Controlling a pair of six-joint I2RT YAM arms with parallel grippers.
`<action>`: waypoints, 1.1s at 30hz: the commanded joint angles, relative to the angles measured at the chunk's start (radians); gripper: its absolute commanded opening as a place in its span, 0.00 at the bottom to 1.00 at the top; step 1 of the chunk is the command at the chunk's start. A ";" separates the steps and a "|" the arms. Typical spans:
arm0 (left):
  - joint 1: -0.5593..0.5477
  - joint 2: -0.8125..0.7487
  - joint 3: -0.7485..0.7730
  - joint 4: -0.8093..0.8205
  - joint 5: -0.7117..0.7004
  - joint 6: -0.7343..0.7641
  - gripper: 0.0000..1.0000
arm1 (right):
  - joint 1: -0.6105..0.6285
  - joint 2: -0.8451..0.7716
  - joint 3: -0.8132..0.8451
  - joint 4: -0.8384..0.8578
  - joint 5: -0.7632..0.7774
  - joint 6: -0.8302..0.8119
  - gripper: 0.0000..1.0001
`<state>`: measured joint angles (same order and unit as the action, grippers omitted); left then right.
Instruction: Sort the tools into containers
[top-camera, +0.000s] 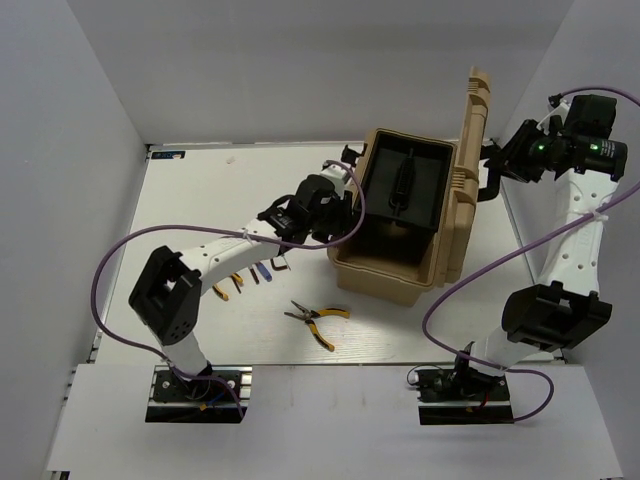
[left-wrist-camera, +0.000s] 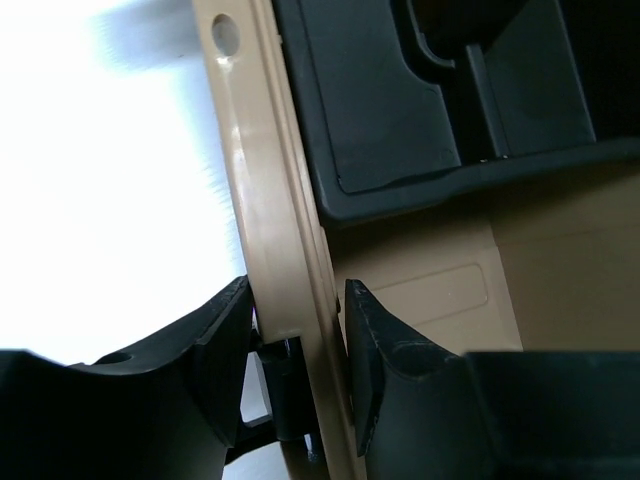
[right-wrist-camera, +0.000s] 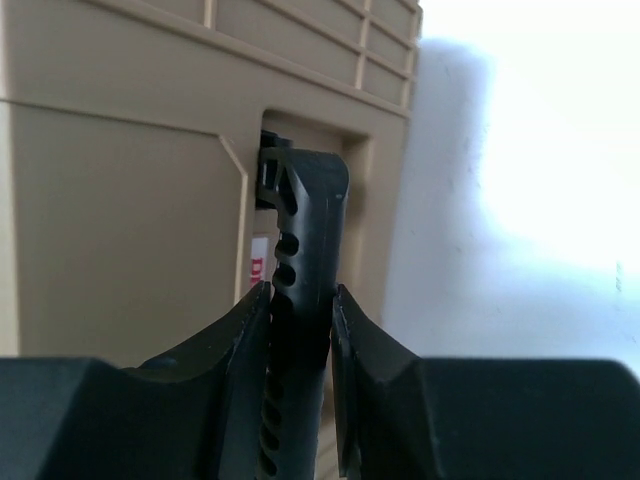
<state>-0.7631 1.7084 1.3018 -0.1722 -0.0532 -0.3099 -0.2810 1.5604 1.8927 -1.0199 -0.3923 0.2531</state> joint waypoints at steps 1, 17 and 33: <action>0.033 -0.085 -0.056 -0.138 -0.140 0.042 0.32 | -0.056 -0.030 0.091 0.064 0.148 -0.184 0.00; 0.033 -0.170 -0.141 -0.148 -0.204 -0.060 0.32 | -0.084 -0.010 0.005 0.055 0.337 -0.403 0.00; 0.042 -0.199 -0.151 -0.142 -0.166 -0.101 0.54 | -0.084 -0.037 0.106 -0.006 0.256 -0.494 0.61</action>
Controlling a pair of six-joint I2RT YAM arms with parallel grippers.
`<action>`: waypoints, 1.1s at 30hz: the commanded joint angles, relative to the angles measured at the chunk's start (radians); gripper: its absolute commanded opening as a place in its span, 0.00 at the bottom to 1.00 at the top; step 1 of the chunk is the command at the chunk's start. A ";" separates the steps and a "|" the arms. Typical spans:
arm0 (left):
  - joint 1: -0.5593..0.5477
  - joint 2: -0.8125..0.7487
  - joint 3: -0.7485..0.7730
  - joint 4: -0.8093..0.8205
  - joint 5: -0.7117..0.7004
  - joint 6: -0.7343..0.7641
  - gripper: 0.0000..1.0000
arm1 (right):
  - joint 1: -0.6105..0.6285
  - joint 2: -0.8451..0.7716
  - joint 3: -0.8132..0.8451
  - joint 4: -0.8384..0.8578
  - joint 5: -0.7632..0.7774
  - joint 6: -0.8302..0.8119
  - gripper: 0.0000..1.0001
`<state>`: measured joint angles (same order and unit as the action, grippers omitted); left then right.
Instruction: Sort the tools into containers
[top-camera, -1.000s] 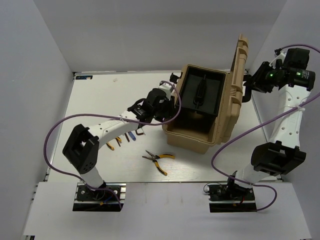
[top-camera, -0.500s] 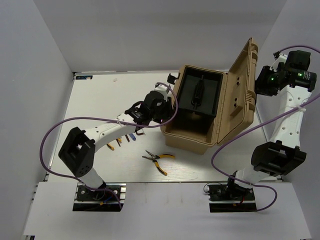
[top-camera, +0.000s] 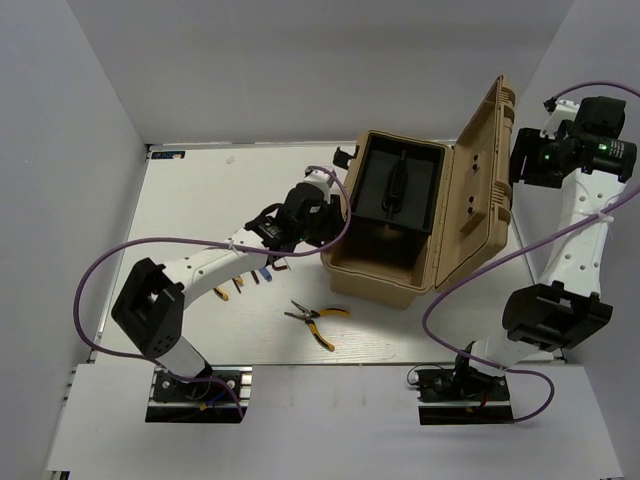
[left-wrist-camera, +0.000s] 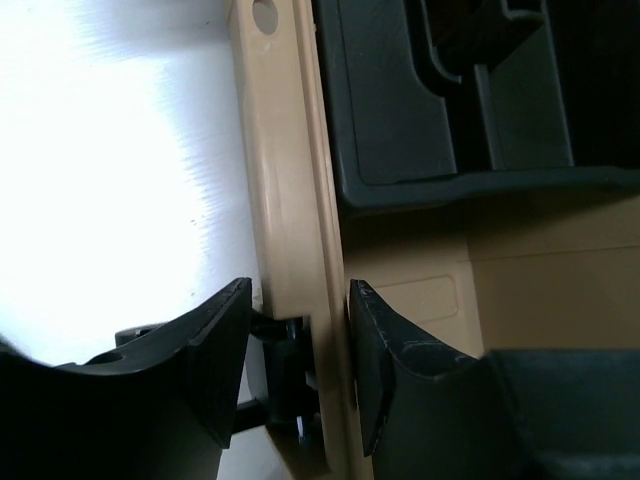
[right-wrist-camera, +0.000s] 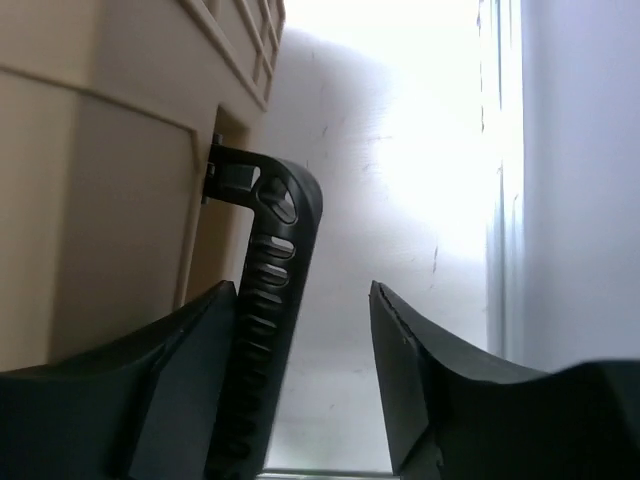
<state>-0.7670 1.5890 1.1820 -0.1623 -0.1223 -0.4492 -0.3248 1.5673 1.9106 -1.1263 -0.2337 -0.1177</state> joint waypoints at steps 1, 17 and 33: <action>0.046 -0.080 -0.032 -0.152 -0.097 0.038 0.54 | -0.040 -0.058 0.096 0.102 0.083 -0.125 0.61; 0.046 -0.061 -0.022 -0.154 -0.068 0.027 0.38 | -0.039 -0.305 0.157 0.125 -0.104 -0.074 0.65; 0.012 0.034 0.056 -0.246 -0.131 0.006 0.00 | -0.040 -0.417 0.079 0.123 -0.193 0.018 0.64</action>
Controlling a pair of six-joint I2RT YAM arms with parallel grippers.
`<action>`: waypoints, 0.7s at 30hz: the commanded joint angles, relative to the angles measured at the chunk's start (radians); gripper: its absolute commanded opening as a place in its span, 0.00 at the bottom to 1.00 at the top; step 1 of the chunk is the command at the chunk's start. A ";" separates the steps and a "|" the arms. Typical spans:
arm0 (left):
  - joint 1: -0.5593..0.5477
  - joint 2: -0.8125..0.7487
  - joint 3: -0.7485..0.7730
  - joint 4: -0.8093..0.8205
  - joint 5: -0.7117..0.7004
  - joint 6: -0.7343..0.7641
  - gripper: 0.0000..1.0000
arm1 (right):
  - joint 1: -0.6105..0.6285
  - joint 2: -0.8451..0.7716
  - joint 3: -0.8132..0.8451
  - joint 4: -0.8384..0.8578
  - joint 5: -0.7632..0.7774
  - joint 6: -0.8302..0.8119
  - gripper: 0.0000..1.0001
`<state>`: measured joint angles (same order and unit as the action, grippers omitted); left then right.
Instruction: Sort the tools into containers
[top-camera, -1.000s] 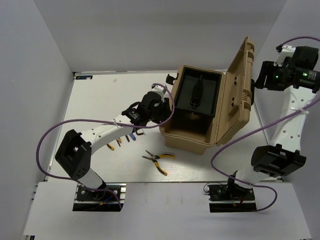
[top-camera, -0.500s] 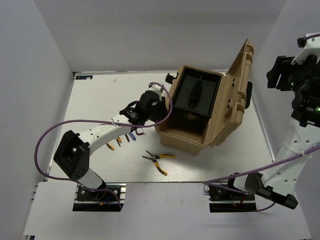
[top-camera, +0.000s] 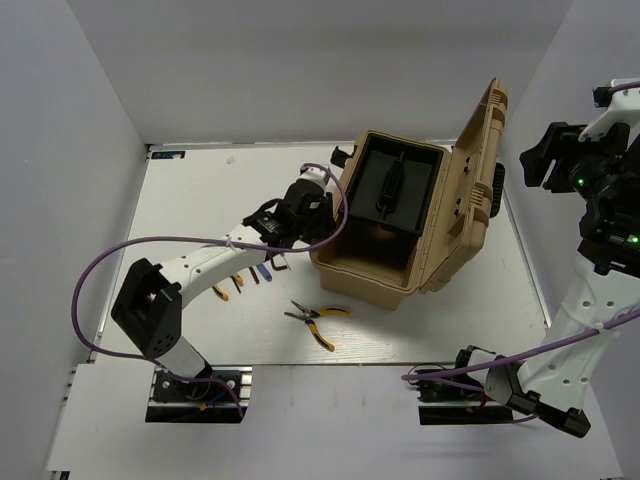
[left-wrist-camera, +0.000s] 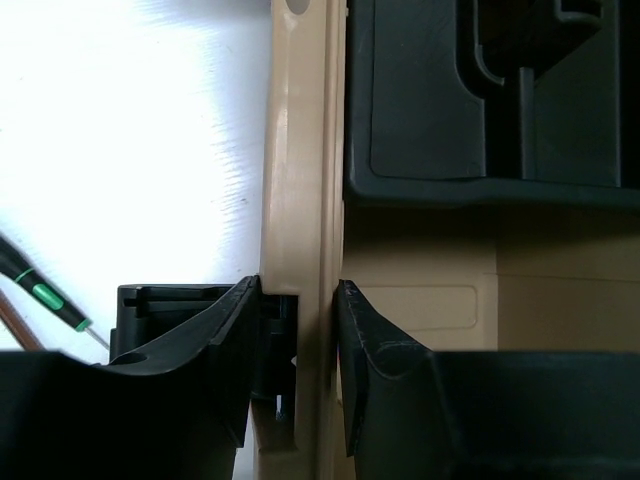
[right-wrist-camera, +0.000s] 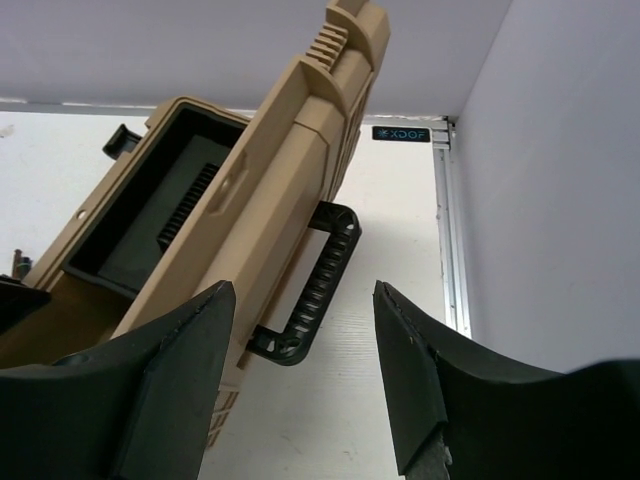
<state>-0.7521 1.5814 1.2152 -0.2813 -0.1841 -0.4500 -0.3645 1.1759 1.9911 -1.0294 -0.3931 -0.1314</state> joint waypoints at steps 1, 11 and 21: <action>-0.003 0.051 0.042 -0.143 -0.080 0.007 0.00 | -0.001 -0.030 -0.002 0.025 -0.044 0.035 0.64; -0.039 0.150 0.139 -0.229 -0.149 0.117 0.29 | -0.002 -0.074 0.015 0.022 -0.082 0.053 0.66; -0.049 0.189 0.138 -0.252 -0.181 0.172 0.55 | -0.004 -0.096 0.006 0.029 -0.095 0.067 0.66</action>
<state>-0.8047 1.7184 1.3884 -0.4290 -0.3340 -0.3122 -0.3645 1.0855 1.9896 -1.0294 -0.4690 -0.0803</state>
